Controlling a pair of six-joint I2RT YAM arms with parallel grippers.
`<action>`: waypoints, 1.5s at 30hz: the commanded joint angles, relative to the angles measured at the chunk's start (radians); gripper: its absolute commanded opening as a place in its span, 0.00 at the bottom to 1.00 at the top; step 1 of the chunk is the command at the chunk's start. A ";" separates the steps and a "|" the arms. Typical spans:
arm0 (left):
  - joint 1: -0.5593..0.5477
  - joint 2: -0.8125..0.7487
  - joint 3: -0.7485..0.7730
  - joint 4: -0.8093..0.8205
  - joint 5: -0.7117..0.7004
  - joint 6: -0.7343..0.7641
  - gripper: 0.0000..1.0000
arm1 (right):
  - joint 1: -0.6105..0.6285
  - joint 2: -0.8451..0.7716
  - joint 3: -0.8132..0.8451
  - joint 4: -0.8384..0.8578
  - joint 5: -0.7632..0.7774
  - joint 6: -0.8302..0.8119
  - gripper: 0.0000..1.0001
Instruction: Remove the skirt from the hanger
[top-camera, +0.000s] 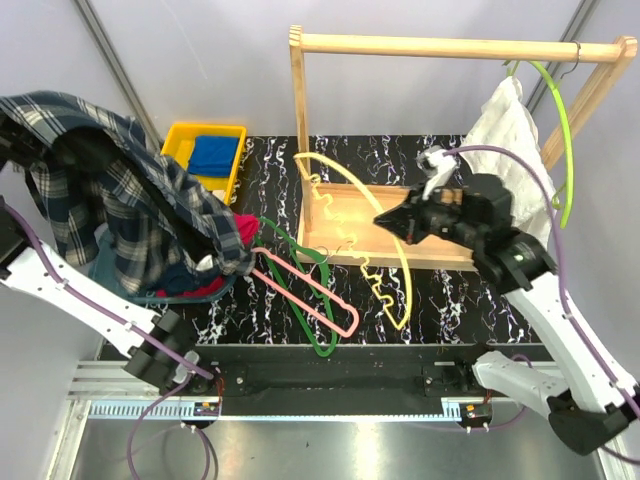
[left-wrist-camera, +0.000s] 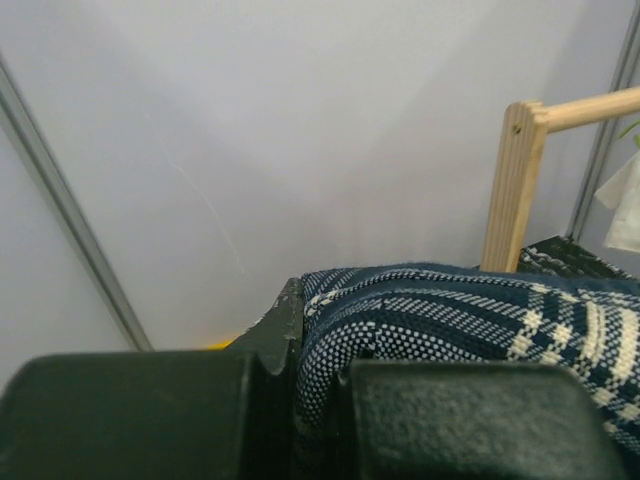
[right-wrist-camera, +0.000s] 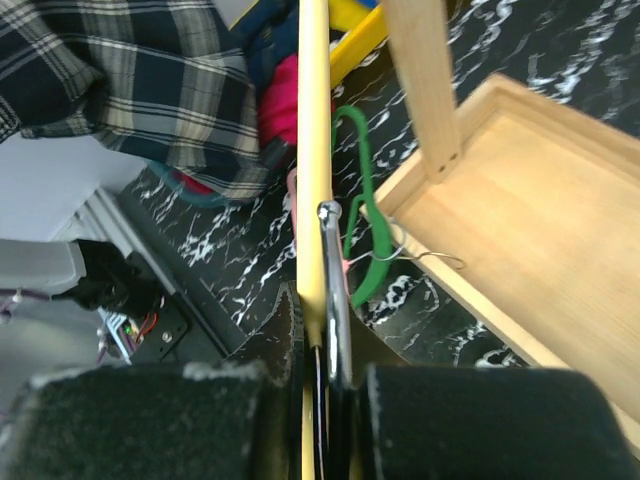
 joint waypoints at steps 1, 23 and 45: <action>0.006 -0.098 -0.179 -0.101 0.015 0.255 0.00 | 0.106 0.087 -0.007 0.163 0.031 -0.007 0.00; -0.012 -0.292 -0.641 -0.797 -0.040 1.030 0.00 | 0.160 0.227 -0.027 0.197 -0.014 0.031 0.00; -0.480 -0.132 -0.930 -1.326 -0.321 1.642 0.47 | 0.252 0.494 -0.039 0.382 0.025 0.098 0.00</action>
